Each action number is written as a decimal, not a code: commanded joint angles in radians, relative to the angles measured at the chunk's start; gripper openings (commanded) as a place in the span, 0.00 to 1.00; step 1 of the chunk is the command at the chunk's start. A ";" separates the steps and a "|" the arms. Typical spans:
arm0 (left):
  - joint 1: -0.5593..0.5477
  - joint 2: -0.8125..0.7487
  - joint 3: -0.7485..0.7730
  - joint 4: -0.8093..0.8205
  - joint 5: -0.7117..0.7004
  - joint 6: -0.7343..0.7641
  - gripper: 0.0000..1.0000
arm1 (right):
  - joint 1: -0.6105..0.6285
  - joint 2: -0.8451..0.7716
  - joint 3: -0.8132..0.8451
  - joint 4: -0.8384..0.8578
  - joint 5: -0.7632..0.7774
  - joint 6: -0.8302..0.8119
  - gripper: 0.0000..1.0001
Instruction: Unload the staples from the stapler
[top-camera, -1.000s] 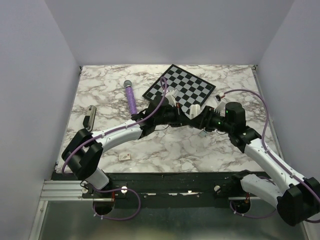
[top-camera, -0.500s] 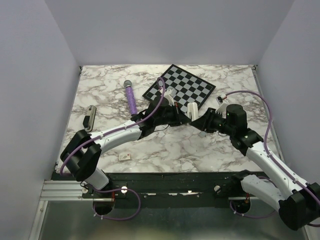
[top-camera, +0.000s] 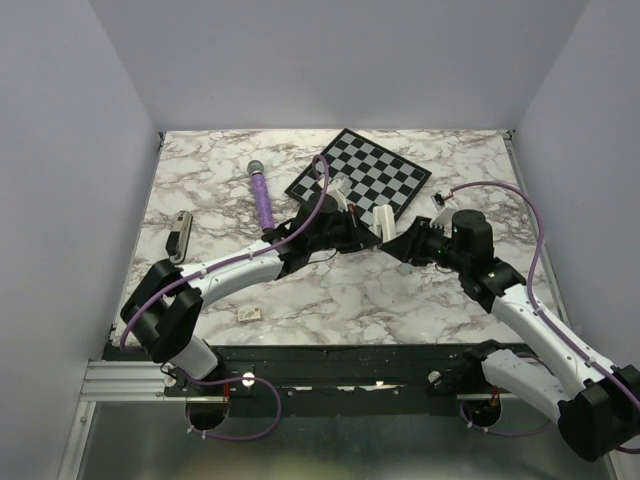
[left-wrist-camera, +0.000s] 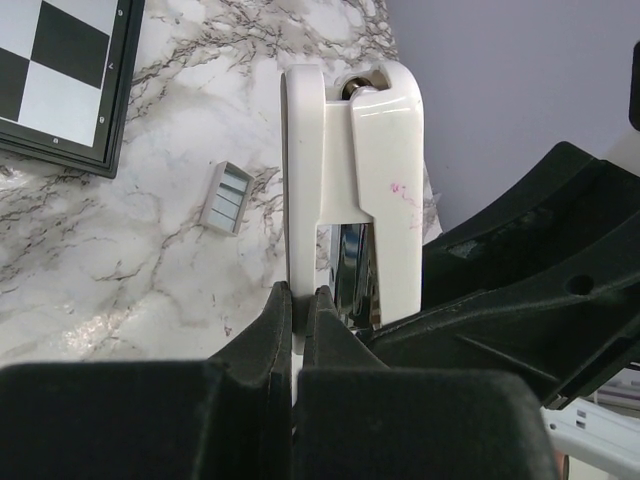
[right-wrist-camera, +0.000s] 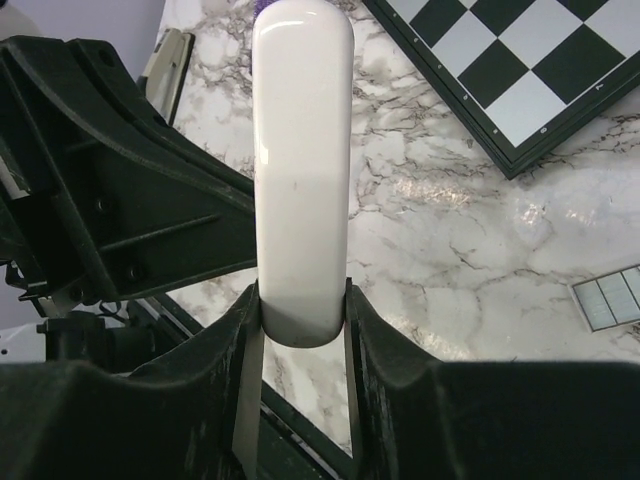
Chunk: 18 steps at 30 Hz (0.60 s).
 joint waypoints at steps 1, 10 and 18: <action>0.001 -0.030 0.007 -0.021 -0.047 0.073 0.00 | -0.002 -0.044 0.008 -0.031 0.118 -0.045 0.18; 0.001 -0.041 -0.011 -0.202 -0.185 0.363 0.00 | -0.002 -0.054 0.165 -0.192 0.261 -0.123 0.18; 0.001 -0.107 -0.103 -0.121 -0.056 0.449 0.00 | -0.003 0.006 0.240 -0.188 0.310 -0.202 0.23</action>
